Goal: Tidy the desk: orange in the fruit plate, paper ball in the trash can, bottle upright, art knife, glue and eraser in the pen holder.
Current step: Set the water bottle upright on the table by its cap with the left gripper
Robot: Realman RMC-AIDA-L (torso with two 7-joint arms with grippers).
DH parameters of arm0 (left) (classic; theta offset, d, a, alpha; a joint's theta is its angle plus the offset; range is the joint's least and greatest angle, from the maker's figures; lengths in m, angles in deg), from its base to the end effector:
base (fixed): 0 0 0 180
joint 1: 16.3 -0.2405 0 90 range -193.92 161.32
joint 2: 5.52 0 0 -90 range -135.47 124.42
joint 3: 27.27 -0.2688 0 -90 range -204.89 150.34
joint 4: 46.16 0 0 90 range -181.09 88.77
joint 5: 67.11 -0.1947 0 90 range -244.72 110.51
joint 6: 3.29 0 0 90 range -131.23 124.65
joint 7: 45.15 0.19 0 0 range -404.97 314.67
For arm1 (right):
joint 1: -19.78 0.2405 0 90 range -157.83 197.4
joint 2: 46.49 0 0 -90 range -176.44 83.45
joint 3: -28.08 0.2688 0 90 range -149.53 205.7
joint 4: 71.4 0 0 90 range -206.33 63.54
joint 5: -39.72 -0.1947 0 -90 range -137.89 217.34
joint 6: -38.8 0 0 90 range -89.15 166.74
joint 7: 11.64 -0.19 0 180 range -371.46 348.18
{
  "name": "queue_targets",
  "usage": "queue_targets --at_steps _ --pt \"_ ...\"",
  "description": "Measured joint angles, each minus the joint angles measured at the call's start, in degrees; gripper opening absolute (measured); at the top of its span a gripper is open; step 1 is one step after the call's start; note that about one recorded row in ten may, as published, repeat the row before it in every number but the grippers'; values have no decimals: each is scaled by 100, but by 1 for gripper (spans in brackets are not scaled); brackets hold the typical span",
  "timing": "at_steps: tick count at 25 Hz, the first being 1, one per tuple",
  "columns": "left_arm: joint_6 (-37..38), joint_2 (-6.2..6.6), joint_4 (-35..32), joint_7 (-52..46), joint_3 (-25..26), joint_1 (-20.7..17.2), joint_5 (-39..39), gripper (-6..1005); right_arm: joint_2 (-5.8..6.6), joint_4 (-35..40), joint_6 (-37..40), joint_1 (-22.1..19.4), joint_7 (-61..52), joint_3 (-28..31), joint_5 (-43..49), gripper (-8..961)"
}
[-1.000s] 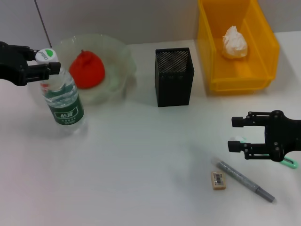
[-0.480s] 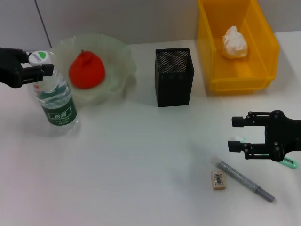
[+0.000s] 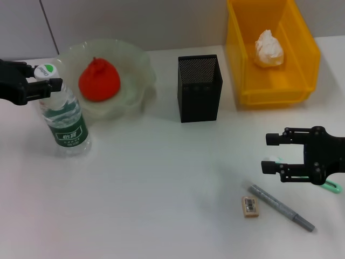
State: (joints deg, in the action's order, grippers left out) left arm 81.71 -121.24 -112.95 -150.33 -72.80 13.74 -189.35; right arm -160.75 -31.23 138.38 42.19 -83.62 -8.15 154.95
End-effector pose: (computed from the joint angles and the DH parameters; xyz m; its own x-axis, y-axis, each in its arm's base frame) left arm -0.2334 0.3918 0.0419 0.8736 0.3626 0.3246 0.4760 -0.7757 -0.4144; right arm 0.2884 0.2951 -0.0011 0.8282 -0.2767 -0.4873 -0.4043 -0.8972 -0.1779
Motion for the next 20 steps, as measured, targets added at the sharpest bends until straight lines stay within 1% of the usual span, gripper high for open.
queue_targets --at_steps 10,20 --pt "-116 -30 101 106 0 2 -74 462 0 0 7 -8 0 11 0 696" --pt "-129 -32 111 160 0 2 -80 464 0 -3 9 -9 0 12 0 696"
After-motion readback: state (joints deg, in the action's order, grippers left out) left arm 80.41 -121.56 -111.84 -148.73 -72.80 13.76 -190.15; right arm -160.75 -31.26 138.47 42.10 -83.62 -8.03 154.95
